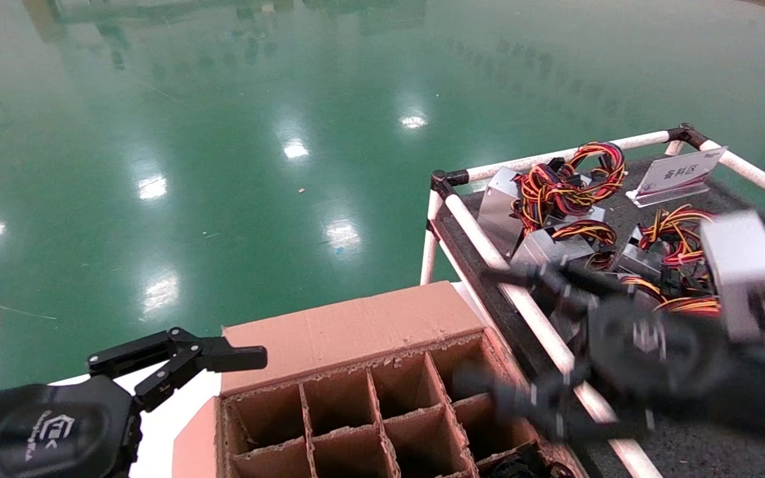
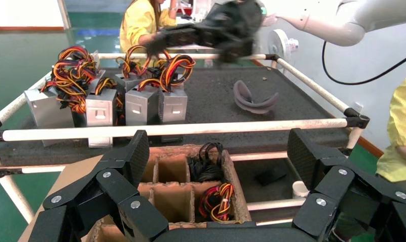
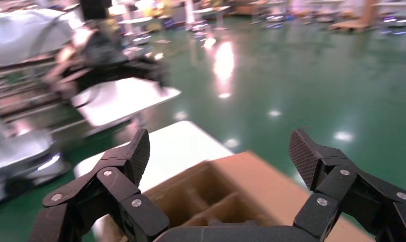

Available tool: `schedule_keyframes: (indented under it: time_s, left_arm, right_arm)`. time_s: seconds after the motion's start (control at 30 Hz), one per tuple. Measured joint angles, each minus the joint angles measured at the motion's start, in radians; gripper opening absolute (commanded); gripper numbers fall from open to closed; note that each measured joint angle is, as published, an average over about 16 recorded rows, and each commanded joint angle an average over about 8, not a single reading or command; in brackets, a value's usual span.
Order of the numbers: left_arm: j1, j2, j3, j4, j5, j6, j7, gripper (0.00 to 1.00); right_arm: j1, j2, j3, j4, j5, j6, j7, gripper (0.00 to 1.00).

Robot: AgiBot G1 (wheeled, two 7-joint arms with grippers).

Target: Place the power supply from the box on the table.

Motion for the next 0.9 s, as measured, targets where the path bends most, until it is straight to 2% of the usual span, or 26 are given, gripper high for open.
schedule_keyframes:
  time_s: [0.37,0.9]
  left_arm:
    - [0.000,0.000,0.000,0.000,0.000,0.000,0.000,1.00]
    - [0.000,0.000,0.000,0.000,0.000,0.000,0.000,1.00]
  right_arm:
    - [-0.079,0.042,0.013,0.138,0.027,-0.085,0.017,1.00]
    - [-0.073,0.039,0.013,0.126,0.026,-0.077,0.017,1.00]
